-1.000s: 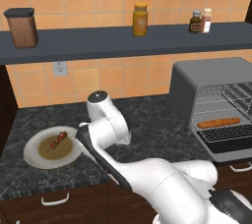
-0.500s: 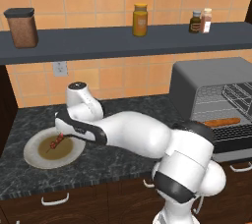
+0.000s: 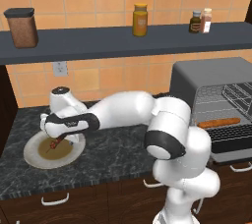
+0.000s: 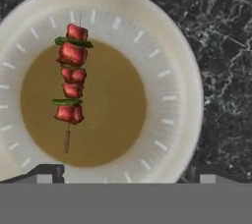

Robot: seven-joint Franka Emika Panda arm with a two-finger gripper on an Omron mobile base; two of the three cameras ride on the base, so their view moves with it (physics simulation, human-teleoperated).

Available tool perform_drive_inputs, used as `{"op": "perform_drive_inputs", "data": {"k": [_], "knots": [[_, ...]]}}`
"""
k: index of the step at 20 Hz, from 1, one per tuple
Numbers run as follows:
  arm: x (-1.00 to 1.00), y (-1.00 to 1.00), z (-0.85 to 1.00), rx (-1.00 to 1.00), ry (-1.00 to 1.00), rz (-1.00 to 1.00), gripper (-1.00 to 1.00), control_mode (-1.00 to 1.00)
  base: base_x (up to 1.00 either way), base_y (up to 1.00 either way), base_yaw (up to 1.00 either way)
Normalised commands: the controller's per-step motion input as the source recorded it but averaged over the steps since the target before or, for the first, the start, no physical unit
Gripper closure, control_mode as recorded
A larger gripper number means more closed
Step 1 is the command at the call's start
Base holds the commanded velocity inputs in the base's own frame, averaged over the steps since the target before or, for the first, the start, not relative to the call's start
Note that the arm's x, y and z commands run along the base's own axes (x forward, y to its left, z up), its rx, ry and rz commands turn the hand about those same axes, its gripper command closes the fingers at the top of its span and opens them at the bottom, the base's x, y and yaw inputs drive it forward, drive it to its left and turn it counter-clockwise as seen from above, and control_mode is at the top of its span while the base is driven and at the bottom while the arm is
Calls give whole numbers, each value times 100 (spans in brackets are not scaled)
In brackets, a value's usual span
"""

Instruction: Pick up the kebab skewer and baguette bread, and place them inside the toaster oven. Close the toaster oven door and start by setting the timer.

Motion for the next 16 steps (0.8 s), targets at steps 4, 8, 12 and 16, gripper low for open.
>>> {"op": "perform_drive_inputs", "data": {"k": [4, 8, 12, 16], "knots": [[37, 31, -26, 0, 10, -17, -100, -100, 0, 0, 0], [41, 24, -27, 0, 7, -10, -100, -100, 0, 0, 0], [43, 17, -2, 0, 6, -2, -100, -100, 0, 0, 0], [14, 21, -8, 0, 5, -1, -100, -100, 0, 0, 0]]}}
